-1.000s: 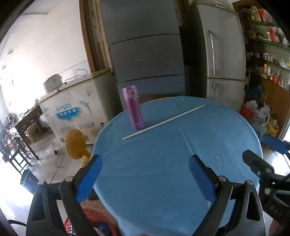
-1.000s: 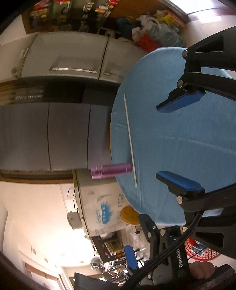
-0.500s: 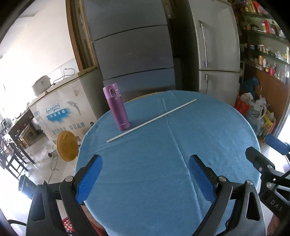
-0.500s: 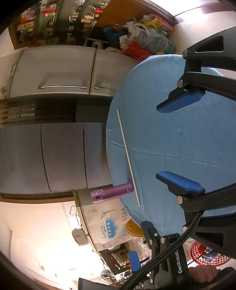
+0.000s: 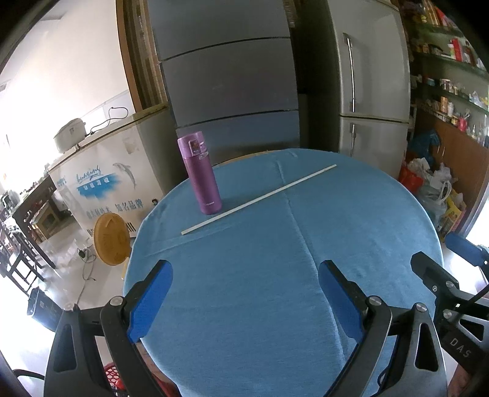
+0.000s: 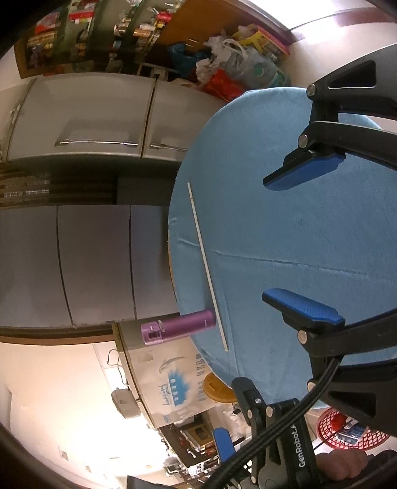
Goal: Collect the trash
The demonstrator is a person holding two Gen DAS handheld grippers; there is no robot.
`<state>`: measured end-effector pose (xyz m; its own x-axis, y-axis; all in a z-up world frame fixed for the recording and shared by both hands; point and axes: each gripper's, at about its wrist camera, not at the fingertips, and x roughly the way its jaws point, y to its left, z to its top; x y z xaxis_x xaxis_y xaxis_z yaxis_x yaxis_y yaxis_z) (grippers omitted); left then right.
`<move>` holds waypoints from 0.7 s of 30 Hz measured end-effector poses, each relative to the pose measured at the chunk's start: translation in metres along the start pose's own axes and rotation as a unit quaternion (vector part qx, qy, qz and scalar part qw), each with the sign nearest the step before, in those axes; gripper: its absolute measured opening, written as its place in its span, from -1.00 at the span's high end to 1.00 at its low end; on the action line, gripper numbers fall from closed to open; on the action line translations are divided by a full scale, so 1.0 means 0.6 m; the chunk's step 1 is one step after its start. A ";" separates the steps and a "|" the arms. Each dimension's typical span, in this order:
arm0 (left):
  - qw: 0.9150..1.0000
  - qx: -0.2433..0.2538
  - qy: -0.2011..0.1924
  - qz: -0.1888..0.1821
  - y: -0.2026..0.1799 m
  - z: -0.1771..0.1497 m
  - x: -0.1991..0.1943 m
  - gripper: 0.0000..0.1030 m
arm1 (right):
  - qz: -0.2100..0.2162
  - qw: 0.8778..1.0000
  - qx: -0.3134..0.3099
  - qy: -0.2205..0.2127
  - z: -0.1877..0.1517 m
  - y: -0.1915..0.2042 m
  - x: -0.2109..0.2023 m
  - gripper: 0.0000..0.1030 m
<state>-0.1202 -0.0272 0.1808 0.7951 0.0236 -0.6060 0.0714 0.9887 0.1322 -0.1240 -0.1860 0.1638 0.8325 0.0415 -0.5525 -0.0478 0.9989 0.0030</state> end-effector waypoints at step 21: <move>1.000 -0.003 -0.013 -0.017 0.023 0.000 -0.006 -0.87 | -0.026 1.000 0.010 -0.005 0.016 0.019 -0.022 -0.37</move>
<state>-0.1222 -0.0137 0.1847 0.8081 -0.0142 -0.5889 0.0955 0.9896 0.1071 -0.1302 -0.1752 0.1788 0.8394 -0.0097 -0.5434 0.0056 0.9999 -0.0092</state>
